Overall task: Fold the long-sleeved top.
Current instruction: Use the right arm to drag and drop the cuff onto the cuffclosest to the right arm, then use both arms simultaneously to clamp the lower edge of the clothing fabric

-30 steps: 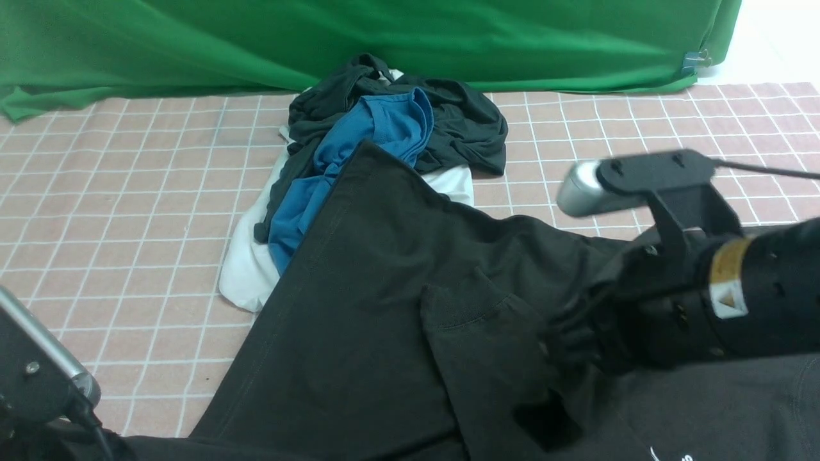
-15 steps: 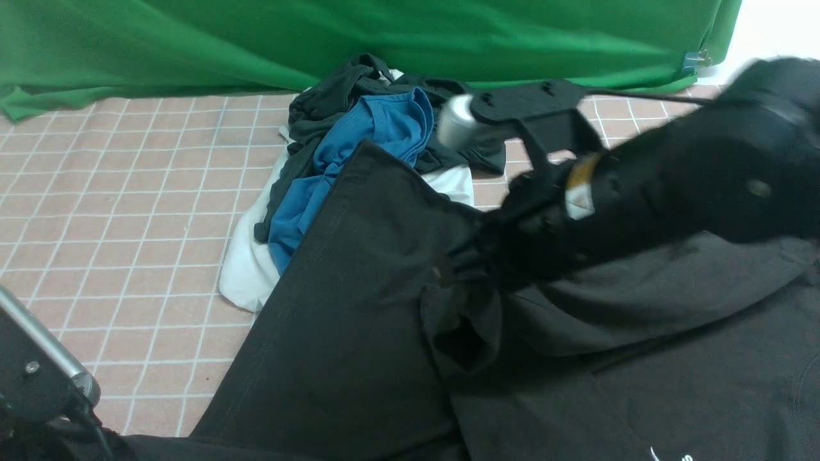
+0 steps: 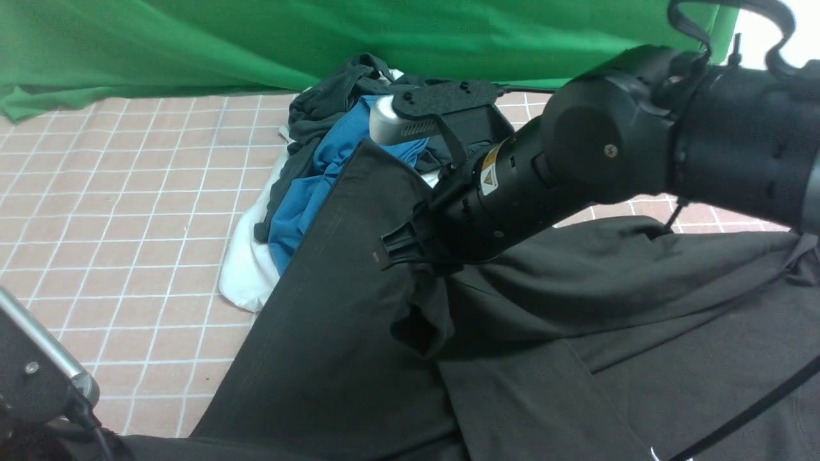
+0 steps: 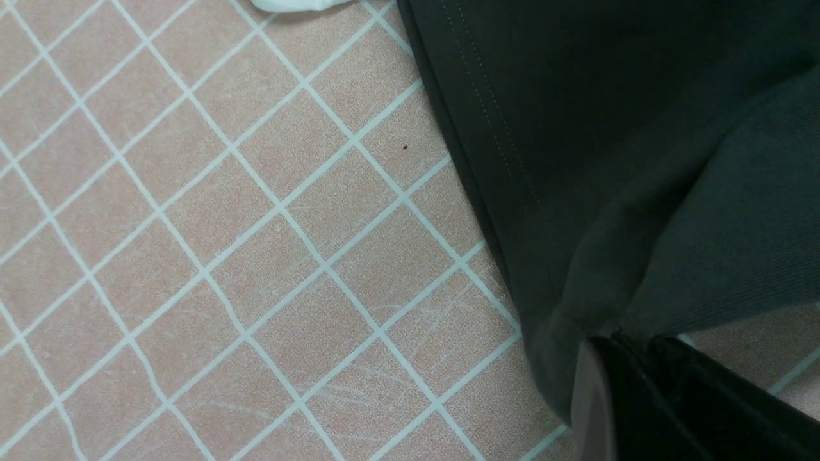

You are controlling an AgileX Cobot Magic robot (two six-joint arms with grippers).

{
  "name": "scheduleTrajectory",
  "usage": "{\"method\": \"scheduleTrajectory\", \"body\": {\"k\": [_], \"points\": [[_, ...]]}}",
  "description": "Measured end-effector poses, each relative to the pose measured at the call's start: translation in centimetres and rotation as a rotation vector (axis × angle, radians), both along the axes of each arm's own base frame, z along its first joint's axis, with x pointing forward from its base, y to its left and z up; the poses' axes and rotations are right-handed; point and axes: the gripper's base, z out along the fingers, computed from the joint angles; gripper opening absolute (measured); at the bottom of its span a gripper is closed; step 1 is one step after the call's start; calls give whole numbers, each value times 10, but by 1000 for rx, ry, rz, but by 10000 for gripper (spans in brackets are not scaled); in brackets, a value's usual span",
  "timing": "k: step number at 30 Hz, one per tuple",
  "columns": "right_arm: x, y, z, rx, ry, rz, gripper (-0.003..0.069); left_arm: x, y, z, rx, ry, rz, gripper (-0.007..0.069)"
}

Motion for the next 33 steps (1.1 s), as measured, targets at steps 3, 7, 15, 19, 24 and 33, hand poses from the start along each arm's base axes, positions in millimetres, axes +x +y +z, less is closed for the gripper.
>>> {"method": "scheduleTrajectory", "body": {"k": [3, 7, 15, 19, 24, 33], "points": [[5, 3, -3, -1, -52, 35, 338, 0, 0, 0, 0, 0, 0, 33], [11, 4, 2, -52, -154, 110, 456, 0, 0, 0, 0, 0, 0, 33], [5, -18, 27, -295, -142, 171, 406, 0, 0, 0, -1, 3, 0, 33], [-2, -36, 19, -488, -56, 187, 325, -1, 0, 0, 0, 7, -1, 33], [-29, -60, 10, -564, 32, 158, 194, -1, 0, -1, 6, 13, -2, 33], [-128, -81, -15, -613, 53, 392, 244, 0, 2, 0, 29, 2, -1, 33]]}}
